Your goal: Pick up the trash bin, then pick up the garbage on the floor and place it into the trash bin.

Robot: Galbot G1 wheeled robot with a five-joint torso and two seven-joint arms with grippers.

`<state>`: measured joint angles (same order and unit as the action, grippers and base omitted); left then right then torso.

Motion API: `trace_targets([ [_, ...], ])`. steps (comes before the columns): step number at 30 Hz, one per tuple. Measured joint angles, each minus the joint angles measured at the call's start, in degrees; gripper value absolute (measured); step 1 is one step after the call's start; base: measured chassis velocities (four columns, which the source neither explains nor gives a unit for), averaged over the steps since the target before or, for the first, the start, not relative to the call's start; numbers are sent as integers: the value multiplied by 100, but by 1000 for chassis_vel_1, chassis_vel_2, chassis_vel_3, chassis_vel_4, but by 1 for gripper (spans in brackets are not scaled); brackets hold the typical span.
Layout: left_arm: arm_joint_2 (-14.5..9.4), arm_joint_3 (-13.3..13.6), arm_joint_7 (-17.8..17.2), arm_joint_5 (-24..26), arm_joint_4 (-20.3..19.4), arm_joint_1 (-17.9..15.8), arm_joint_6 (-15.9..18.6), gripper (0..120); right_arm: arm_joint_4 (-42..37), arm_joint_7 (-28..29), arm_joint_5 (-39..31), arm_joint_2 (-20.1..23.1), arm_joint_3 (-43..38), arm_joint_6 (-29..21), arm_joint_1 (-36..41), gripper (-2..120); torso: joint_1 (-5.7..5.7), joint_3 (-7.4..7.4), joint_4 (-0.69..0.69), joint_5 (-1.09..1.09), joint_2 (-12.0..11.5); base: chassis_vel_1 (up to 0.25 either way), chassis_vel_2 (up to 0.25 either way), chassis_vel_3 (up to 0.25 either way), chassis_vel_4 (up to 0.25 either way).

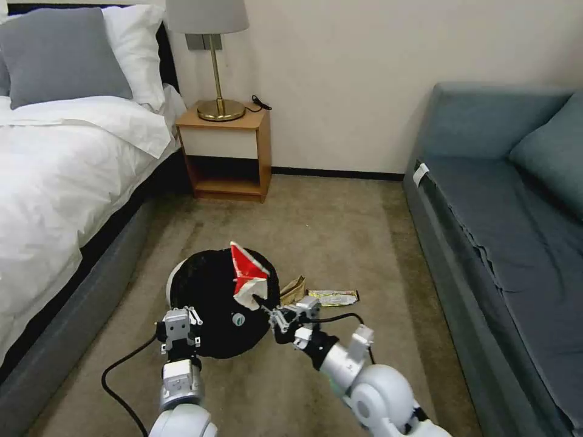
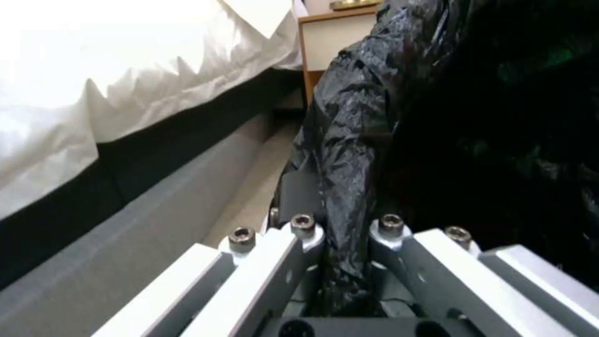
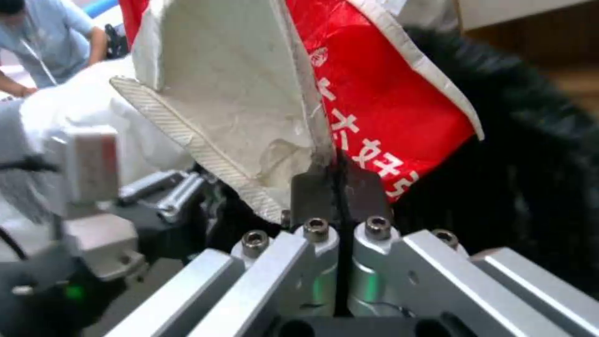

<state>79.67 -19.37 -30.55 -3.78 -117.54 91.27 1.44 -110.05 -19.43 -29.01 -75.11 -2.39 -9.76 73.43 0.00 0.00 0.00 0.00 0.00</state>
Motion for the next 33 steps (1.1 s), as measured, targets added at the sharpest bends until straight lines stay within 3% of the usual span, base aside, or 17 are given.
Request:
trace_targets([
  [8, 163, 61, 6, -70, 69, 82, -130, 2, 756, 59, 217, -225, 296, 106, -420, 0, 0, 0, 0, 0, 0, 0, 0, 0, 0],
  [22, 61, -135, 34, 180, 173, 7, -179, 2, 1769, 123, 797, -510, 531, 303, -684, 2, 0, 0, 0, 0, 0, 0, 0, 0, 0],
  [25, 29, -147, 52, 230, 201, -15, -184, 2, 1958, 156, 852, -555, 549, 338, -750, 19, 0, 0, 0, 0, 0, 0, 0, 0, 0],
  [33, -73, -243, 61, 319, 227, -61, -185, 2, 2005, 174, 850, -517, 503, 353, -837, 42, 0, 0, 0, 0, 0, 0, 0, 0, 0],
])
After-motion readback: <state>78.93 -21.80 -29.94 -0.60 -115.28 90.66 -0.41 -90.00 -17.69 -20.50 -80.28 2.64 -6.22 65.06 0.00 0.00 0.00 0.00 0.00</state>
